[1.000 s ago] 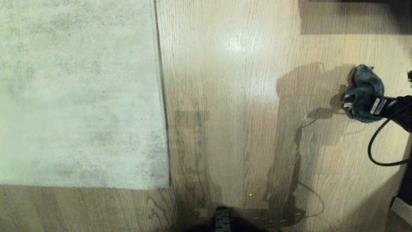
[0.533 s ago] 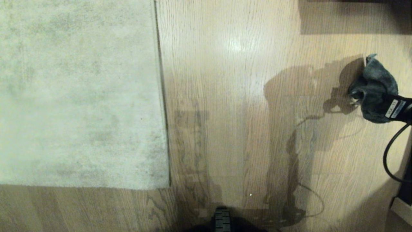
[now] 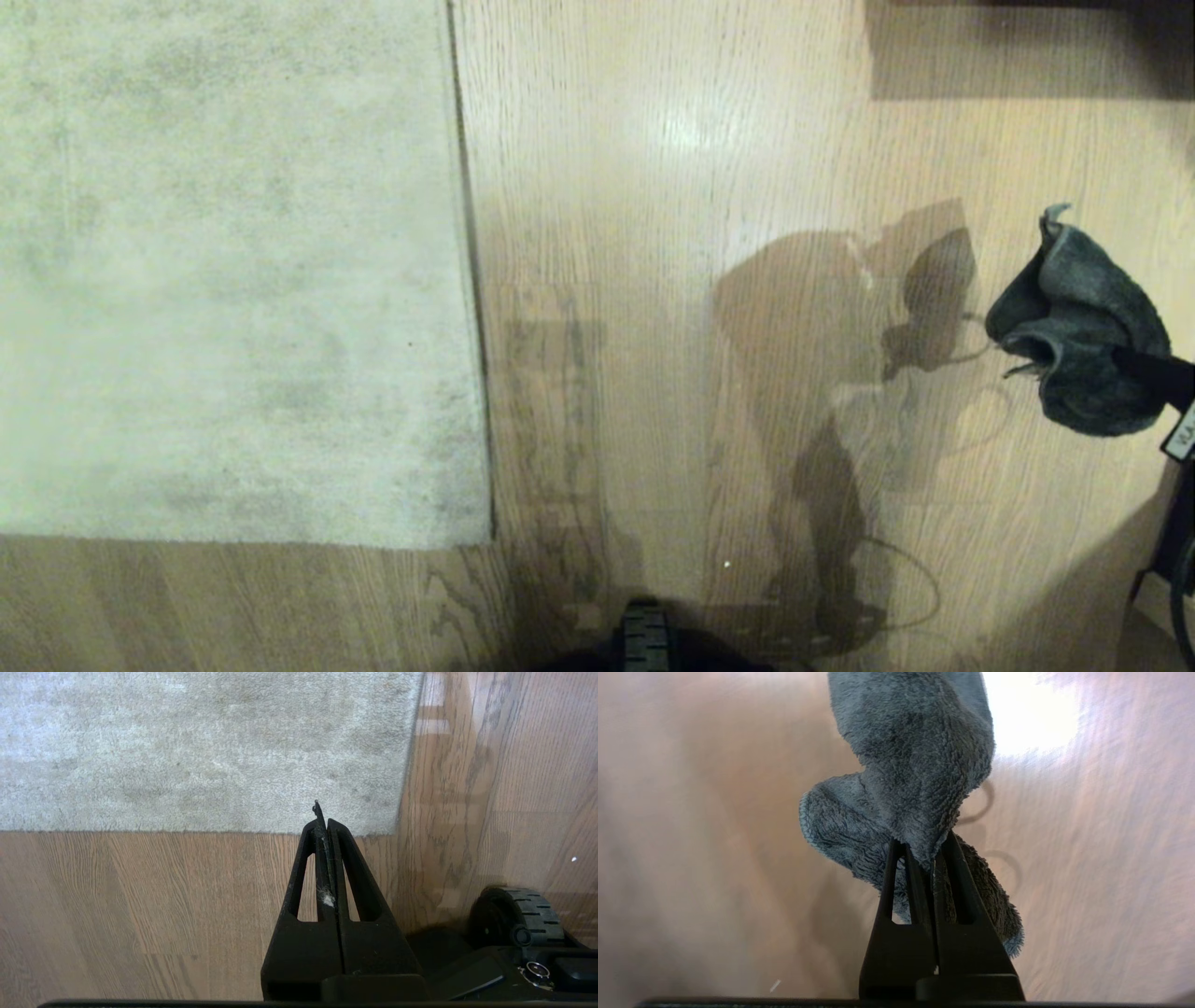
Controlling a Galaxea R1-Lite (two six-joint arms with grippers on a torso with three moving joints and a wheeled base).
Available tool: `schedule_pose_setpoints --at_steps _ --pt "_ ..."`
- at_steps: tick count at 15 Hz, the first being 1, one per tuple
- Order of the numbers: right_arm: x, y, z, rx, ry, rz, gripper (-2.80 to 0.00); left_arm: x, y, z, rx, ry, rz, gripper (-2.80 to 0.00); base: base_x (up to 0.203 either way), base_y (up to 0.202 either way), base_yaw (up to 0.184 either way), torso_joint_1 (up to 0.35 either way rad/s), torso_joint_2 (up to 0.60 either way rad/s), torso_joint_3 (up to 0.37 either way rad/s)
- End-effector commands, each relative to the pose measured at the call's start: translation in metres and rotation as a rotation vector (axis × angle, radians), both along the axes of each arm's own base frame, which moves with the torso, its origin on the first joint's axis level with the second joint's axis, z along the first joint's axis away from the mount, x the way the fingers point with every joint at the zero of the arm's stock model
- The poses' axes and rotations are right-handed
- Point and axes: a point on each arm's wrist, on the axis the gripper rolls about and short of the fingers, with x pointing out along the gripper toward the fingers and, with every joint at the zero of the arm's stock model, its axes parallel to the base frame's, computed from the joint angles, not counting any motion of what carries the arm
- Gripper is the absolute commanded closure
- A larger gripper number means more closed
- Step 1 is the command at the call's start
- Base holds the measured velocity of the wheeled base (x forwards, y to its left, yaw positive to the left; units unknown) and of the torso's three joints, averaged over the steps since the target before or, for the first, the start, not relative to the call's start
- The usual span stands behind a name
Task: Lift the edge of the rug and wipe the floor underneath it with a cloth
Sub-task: Pick up the rag, then lift up the carpet
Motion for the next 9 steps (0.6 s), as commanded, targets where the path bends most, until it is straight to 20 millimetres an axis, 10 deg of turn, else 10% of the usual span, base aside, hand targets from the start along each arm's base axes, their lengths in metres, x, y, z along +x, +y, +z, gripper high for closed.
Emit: schedule_pose_setpoints --at_steps 1,9 --pt "-0.030 0.010 -0.003 -0.019 -0.050 0.048 0.00 0.000 0.000 0.000 0.000 0.001 0.000 0.00 0.000 0.000 0.000 0.000 0.00 0.000" --pt "-0.115 0.037 -0.036 -0.045 -0.135 0.065 0.00 0.000 0.000 0.000 0.000 0.001 0.000 0.00 0.000 0.000 0.000 0.000 0.00 0.000"
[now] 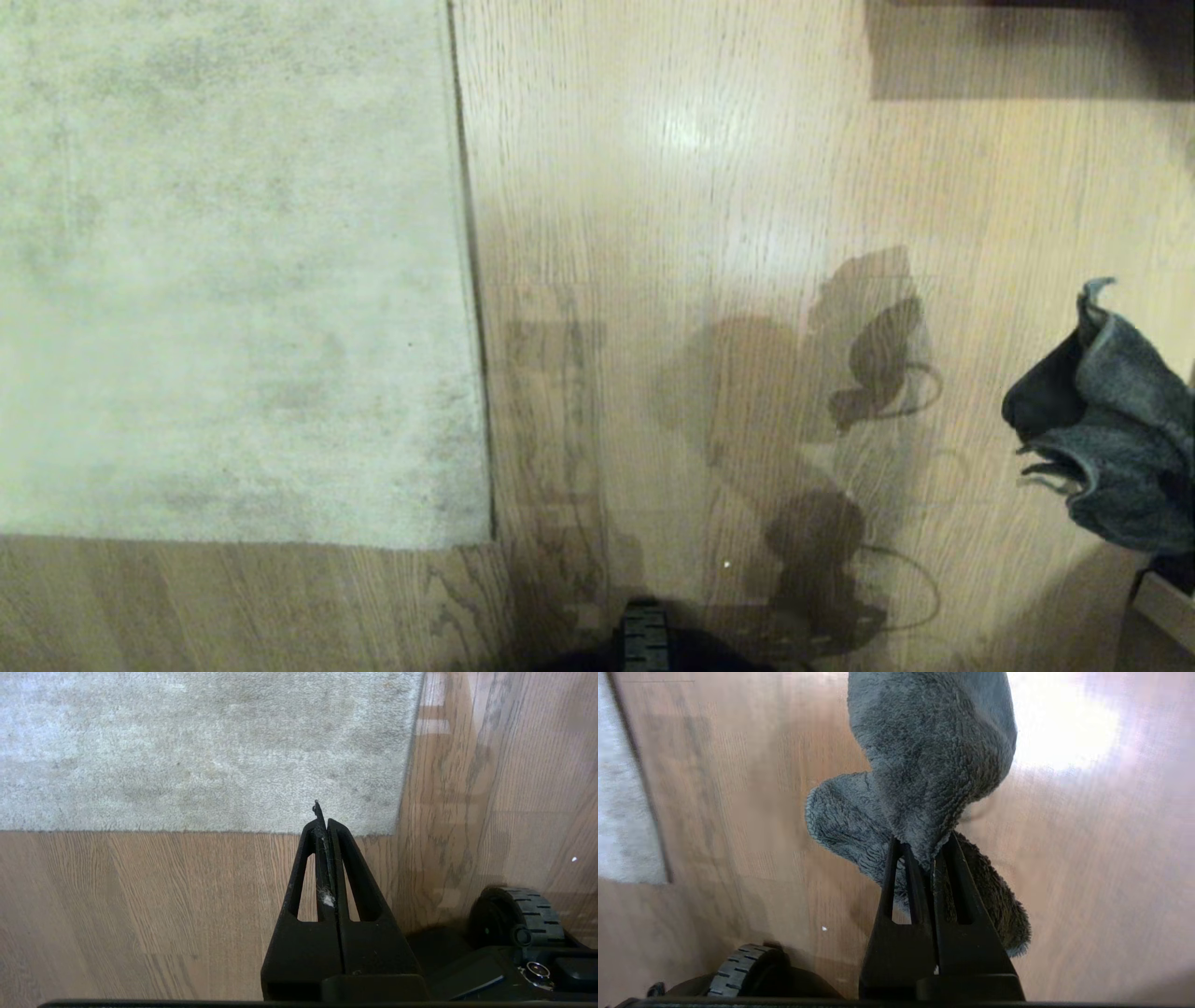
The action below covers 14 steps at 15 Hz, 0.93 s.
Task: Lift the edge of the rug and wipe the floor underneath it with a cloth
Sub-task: Lift up the carpet
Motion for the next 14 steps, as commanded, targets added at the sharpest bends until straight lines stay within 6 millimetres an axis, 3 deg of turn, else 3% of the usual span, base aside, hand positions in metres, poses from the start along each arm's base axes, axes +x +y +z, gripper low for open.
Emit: schedule_pose_setpoints --at_steps 1,3,5,8,14 --pt "-0.035 0.010 -0.006 -0.020 -0.080 -0.044 0.00 0.000 0.000 0.000 -0.001 0.001 0.001 0.00 0.000 0.000 0.000 0.000 0.00 0.000" --pt "-0.056 0.015 -0.020 -0.016 -0.058 -0.102 0.00 0.000 0.000 0.000 -0.001 0.001 0.001 0.00 0.000 0.000 0.000 0.000 0.00 0.000" --pt "-0.065 0.015 -0.034 -0.030 -0.013 -0.241 0.00 0.000 0.000 0.000 -0.001 0.001 0.001 0.00 0.000 0.000 0.000 0.000 0.00 0.000" --pt "-0.063 0.012 -0.056 -0.047 0.126 -0.348 0.00 0.000 0.000 0.000 -0.001 0.001 0.001 0.00 0.000 0.000 0.000 0.000 0.00 0.000" --pt "-0.068 0.009 -0.079 -0.049 0.366 -0.499 0.00 0.000 0.000 0.000 -0.001 0.001 0.001 0.00 0.000 0.000 0.000 0.000 0.00 0.000"
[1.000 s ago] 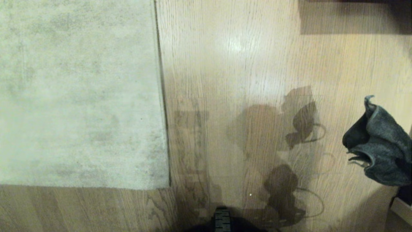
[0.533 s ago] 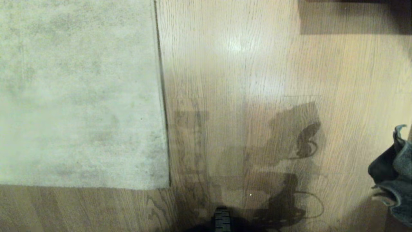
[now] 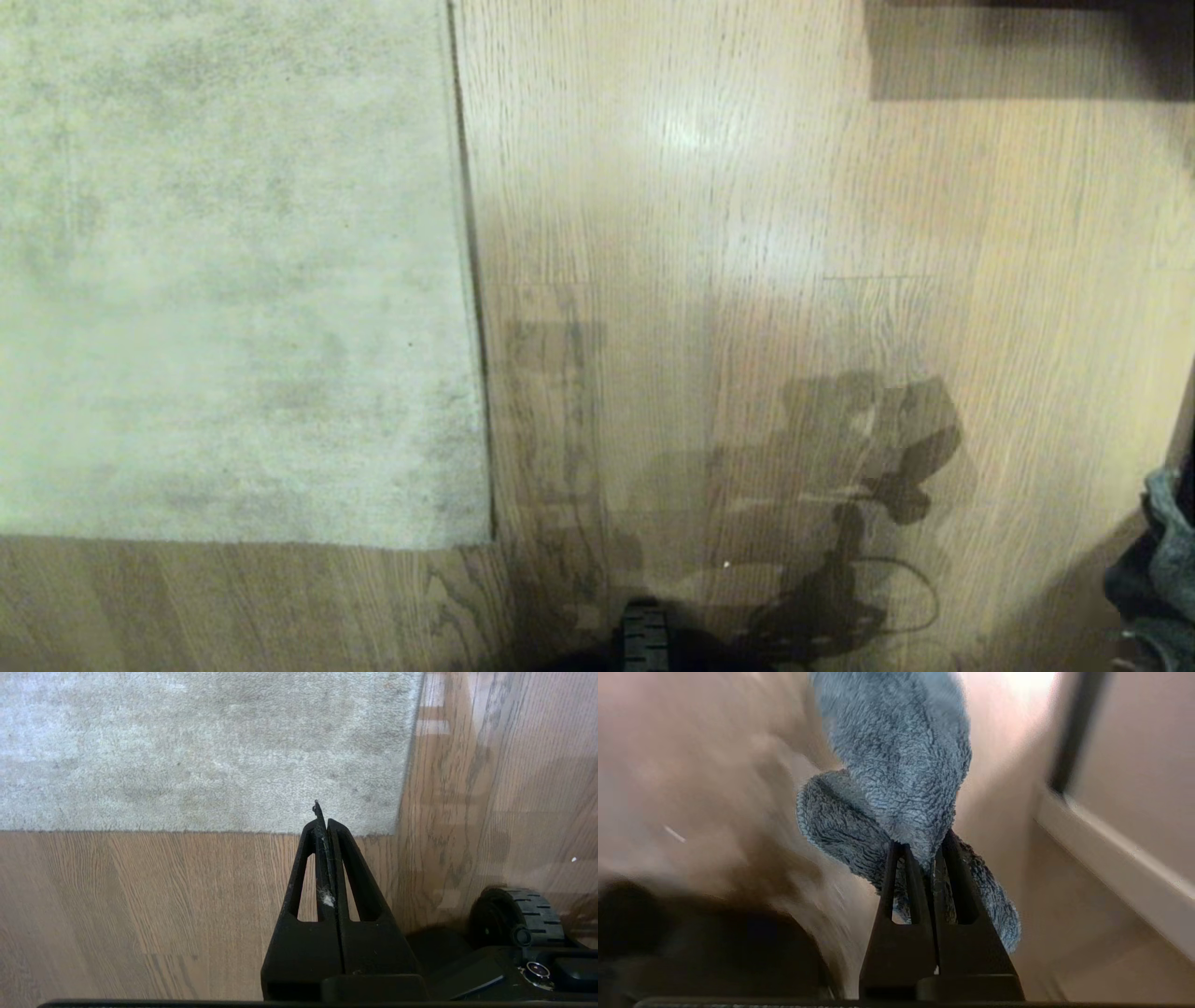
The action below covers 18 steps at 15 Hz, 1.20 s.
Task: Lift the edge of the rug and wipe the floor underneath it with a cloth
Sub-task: Lift up the carpet
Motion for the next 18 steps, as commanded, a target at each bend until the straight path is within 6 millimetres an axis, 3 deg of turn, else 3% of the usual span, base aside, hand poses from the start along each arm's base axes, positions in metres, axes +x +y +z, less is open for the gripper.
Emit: schedule_pose_setpoints --at_steps 1,18 --pt "-0.0013 -0.0002 -0.0047 0.030 0.038 -0.029 0.00 0.0001 0.0000 0.0000 0.000 0.001 0.001 0.00 0.000 0.000 0.000 0.000 0.00 0.000" --pt "-0.0012 -0.0002 -0.0044 0.038 0.033 -0.032 0.00 0.0001 0.0000 0.0000 0.000 0.001 0.001 0.00 0.000 0.000 0.000 0.000 0.00 0.000"
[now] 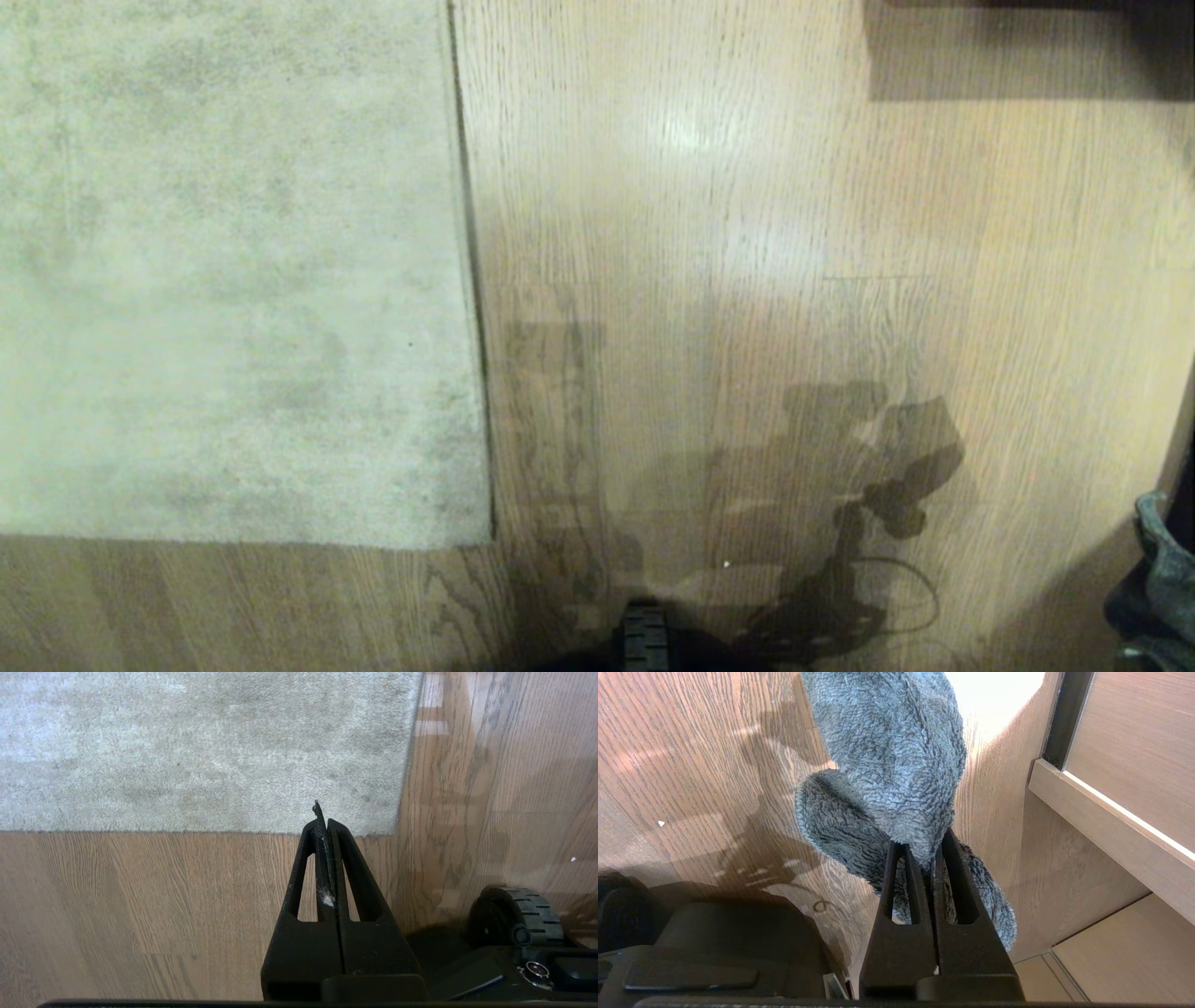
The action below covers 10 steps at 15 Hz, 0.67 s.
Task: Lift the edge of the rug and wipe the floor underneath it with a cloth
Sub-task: Lift up the carpet
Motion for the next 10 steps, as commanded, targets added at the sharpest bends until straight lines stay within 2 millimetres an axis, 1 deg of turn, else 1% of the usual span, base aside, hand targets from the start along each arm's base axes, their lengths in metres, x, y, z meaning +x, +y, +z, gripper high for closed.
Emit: schedule_pose_setpoints --at_steps 1,8,10 --pt "0.0002 -0.0001 0.0000 0.000 0.003 0.000 0.00 0.0001 0.0000 0.0000 0.000 0.001 0.001 0.00 0.000 0.000 0.000 0.000 0.00 0.000" --pt "0.0002 -0.0001 0.0000 0.000 0.003 0.000 0.00 0.0001 0.0000 0.0000 0.000 0.001 0.001 0.00 0.000 0.000 0.000 0.000 0.00 0.000" --pt "0.0003 -0.0001 0.0000 0.001 0.004 0.033 0.00 0.0001 0.0000 0.0000 0.000 0.001 0.001 0.00 0.000 0.000 0.000 0.000 0.00 0.000"
